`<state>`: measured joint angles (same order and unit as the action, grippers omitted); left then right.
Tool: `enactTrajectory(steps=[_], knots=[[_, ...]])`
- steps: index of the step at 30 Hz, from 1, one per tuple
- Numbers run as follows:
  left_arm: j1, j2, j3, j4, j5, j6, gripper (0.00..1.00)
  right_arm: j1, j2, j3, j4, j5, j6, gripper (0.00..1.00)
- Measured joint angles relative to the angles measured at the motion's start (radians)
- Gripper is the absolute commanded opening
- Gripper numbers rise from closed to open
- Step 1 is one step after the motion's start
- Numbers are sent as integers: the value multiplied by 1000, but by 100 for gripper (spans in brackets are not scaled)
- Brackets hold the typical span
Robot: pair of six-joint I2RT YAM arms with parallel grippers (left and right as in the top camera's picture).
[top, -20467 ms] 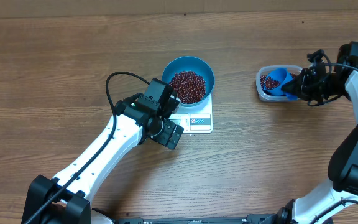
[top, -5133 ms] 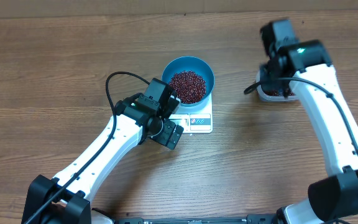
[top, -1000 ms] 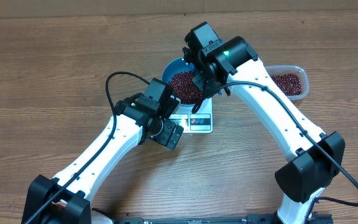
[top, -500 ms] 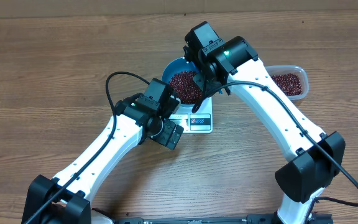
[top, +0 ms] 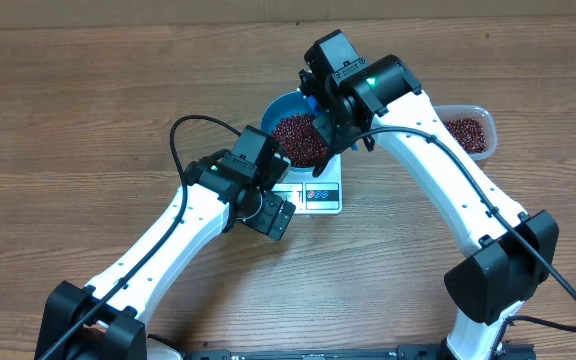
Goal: Scoop item into bowl and weigh 150g on scale
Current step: 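Tilt the scoop slightly to drop a few beans into the bowl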
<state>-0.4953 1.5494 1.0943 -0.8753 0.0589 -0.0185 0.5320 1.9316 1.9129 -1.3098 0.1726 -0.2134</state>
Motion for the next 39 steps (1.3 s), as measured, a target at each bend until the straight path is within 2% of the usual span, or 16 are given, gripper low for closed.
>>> enactTrajectory(steps=[27, 39], knots=[[0, 0, 0, 0, 0, 0, 100, 5, 0, 0, -10, 36, 31, 4], [0, 0, 0, 0, 0, 0, 100, 5, 0, 0, -1, -11, 29, 4]])
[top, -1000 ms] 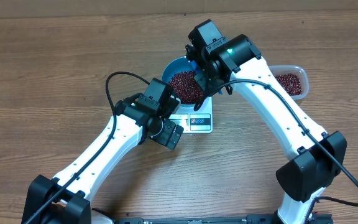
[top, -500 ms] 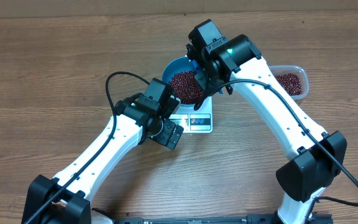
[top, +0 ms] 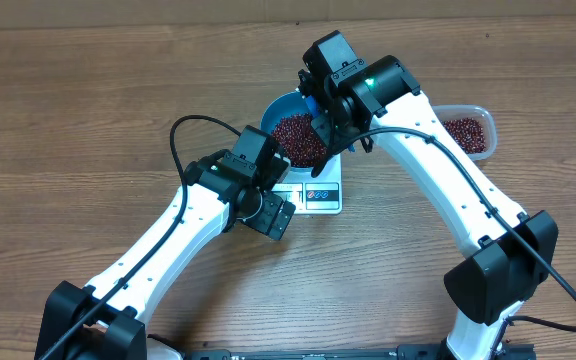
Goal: Scoop item into bowl and weigh 150g on scale
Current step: 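Tilt the scoop slightly to drop a few beans into the bowl, then return the scoop to the tub and set it down with right gripper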
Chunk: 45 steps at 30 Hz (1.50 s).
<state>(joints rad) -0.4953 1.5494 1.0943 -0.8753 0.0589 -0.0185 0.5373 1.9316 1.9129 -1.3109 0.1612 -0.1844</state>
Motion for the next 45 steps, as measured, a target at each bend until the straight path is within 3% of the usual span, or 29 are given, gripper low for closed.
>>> enactTrajectory(steps=[33, 45], knots=[[0, 0, 0, 0, 0, 0, 99, -12, -1, 4, -1, -28, 0, 4], [0, 0, 0, 0, 0, 0, 99, -298, -55, 151, -87, -367, 1, 4]])
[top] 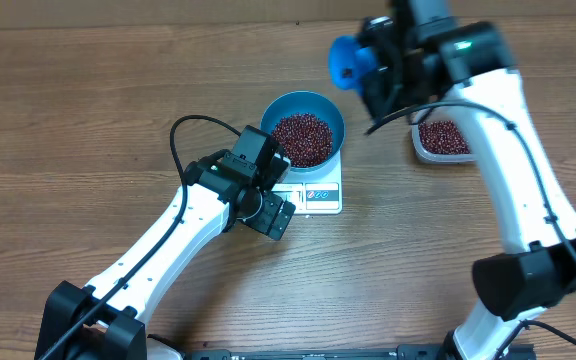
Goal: Scoop item into bowl and weigh 150g on scale
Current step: 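Return the scoop to the tub and set it down with right gripper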
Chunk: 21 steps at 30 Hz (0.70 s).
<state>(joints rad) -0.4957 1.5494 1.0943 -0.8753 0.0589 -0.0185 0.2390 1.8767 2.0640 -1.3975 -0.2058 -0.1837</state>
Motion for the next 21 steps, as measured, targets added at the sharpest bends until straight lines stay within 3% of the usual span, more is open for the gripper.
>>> enactTrajectory(steps=[12, 21], knots=[[0, 0, 0, 0, 0, 0, 100, -394, -6, -24, -109, -82, 0, 4], [0, 0, 0, 0, 0, 0, 100, -461, -10, -310, -43, -86, 1, 5]])
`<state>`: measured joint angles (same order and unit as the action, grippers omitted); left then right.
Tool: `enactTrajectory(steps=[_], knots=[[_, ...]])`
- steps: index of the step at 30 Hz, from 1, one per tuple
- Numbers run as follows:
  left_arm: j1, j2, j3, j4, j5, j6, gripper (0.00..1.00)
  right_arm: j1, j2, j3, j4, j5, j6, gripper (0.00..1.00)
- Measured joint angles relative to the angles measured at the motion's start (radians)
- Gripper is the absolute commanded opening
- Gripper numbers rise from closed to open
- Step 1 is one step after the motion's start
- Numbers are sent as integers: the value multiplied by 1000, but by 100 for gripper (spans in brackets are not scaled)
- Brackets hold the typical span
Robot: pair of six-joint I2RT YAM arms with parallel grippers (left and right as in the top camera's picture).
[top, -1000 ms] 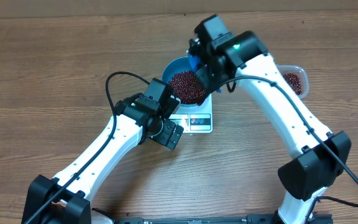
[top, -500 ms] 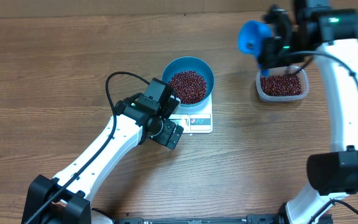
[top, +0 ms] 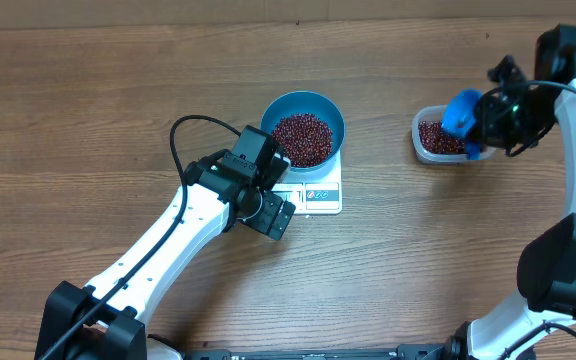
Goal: Scoop item into bowl and weigh 150g on scale
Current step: 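Return the scoop to the tub and set it down with right gripper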
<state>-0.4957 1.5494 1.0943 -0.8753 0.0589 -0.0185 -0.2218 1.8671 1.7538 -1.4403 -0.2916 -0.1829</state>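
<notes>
A blue bowl (top: 335, 118) filled with red beans (top: 301, 136) stands on the white scale (top: 324, 196) at the table's middle. At the right, a clear container (top: 419, 133) holds more red beans. My right gripper (top: 490, 118) is shut on a blue scoop (top: 459, 113), which hangs over the container's right end. My left gripper (top: 273, 213) hovers at the scale's front left corner, beside the bowl. Its jaws do not show clearly from above.
The left arm's black cable (top: 193, 125) loops over the wooden table (top: 88, 110) left of the bowl. The scale's display end (top: 318, 195) faces the front.
My right gripper with the blue scoop was above the table between bowl and container. Now it is farther right and nearer, over the container's right end. The left arm has not moved.
At the two oldest moments my right gripper held the scoop over the bowl's right rim, above the beans. Then it was lifted off to the back right of the bowl. Now it is over the bean container. The left arm stayed by the scale throughout.
</notes>
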Motion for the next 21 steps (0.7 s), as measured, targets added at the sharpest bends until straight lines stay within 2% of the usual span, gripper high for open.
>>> enactTrajectory(steps=[8, 9, 12, 15, 16, 21], knots=[[0, 0, 0, 0, 0, 0, 100, 0, 0, -82, 76, -2, 0, 13], [0, 0, 0, 0, 0, 0, 99, 0, 0, -82, 78, -2, 1, 24], [0, 0, 0, 0, 0, 0, 99, 0, 0, -82, 79, -3, -2, 33], [0, 0, 0, 0, 0, 0, 100, 0, 0, -82, 82, 11, 3, 54], [0, 0, 0, 0, 0, 0, 99, 0, 0, -82, 90, 17, 3, 59], [0, 0, 0, 0, 0, 0, 99, 0, 0, -84, 171, 36, 3, 67]])
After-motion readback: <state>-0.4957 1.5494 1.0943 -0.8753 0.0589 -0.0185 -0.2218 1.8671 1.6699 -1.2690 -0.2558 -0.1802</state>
